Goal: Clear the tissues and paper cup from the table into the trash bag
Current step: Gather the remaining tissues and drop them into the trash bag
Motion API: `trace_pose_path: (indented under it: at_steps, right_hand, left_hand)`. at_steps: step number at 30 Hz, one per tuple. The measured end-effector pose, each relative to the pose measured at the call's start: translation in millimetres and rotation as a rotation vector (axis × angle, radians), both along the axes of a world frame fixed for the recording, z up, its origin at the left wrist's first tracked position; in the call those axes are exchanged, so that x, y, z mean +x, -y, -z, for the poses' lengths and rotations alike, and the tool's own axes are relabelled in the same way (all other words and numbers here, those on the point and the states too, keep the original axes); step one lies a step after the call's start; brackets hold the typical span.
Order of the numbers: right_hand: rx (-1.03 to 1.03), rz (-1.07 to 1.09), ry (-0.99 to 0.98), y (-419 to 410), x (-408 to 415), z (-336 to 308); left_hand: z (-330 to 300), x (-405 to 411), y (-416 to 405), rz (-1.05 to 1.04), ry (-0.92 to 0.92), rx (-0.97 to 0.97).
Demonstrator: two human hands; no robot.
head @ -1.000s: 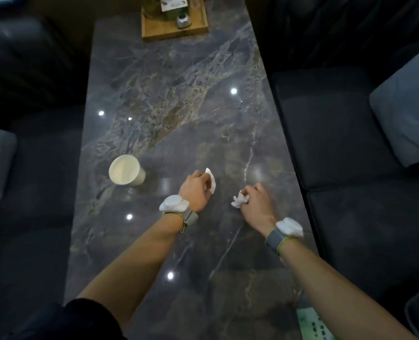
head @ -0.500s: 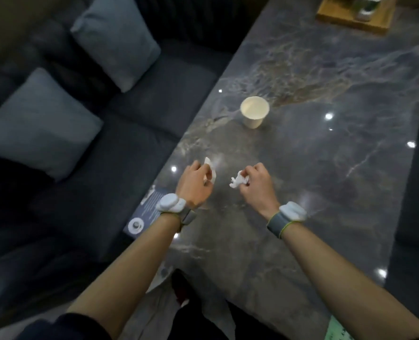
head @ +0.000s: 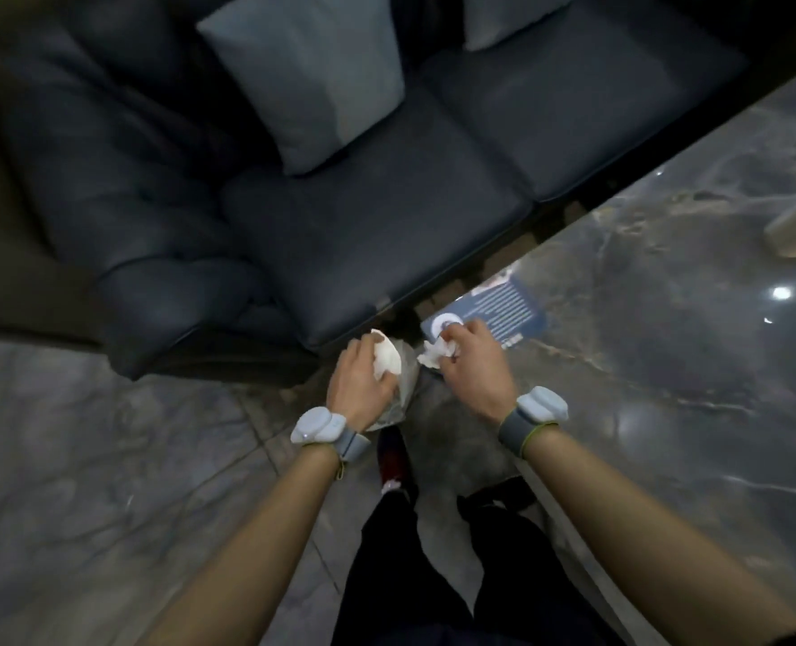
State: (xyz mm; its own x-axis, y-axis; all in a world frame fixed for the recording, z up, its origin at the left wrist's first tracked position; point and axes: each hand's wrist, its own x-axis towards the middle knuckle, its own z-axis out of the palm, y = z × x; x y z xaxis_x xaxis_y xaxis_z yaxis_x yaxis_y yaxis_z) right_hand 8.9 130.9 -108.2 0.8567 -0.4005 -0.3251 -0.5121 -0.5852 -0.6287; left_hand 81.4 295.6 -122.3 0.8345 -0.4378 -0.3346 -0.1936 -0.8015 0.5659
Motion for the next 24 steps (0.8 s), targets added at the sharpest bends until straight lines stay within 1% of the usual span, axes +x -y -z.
trace_pose_path:
  at_steps: [4,6,8,9,12,14,16,21,24]
  right_hand:
    - [0.065,-0.152,-0.071,-51.7,22.4,37.5]
    - [0.074,-0.182,-0.124,-70.3,33.8,65.2]
    - [0.086,-0.192,-0.175,-73.7,38.2,84.1]
    - [0.093,-0.204,-0.207,-80.9,43.9,104.7]
    - [0.096,-0.159,-0.273,-94.9,60.0,163.2]
    - [0.08,-0.102,-0.321,-99.0,64.1,185.1]
    - [0.068,-0.08,-0.345,-107.5,71.8,231.3]
    - [0.124,-0.088,-0.362,-111.7,75.5,289.6]
    - [0.16,-0.088,-0.354,-112.0,76.4,300.5]
  left_hand:
    - [45.1,3.4,-50.6,-0.101,-0.045,0.075]
    - [73.3,8.4,-65.3,-0.142,-0.072,0.089]
    - [86.0,10.3,-67.2,-0.148,-0.101,0.074]
    - [101.8,13.3,-73.2,-0.163,-0.12,0.08]
    - [152.5,21.0,-82.1,-0.196,-0.149,0.089]
    - [171.3,21.3,-83.0,-0.206,-0.168,0.088]
    - [214.3,25.0,-86.9,-0.223,-0.175,0.097]
    - [271.6,28.6,-99.5,-0.213,-0.19,0.104]
    - [280.8,30.6,-106.7,-0.203,-0.204,0.107]
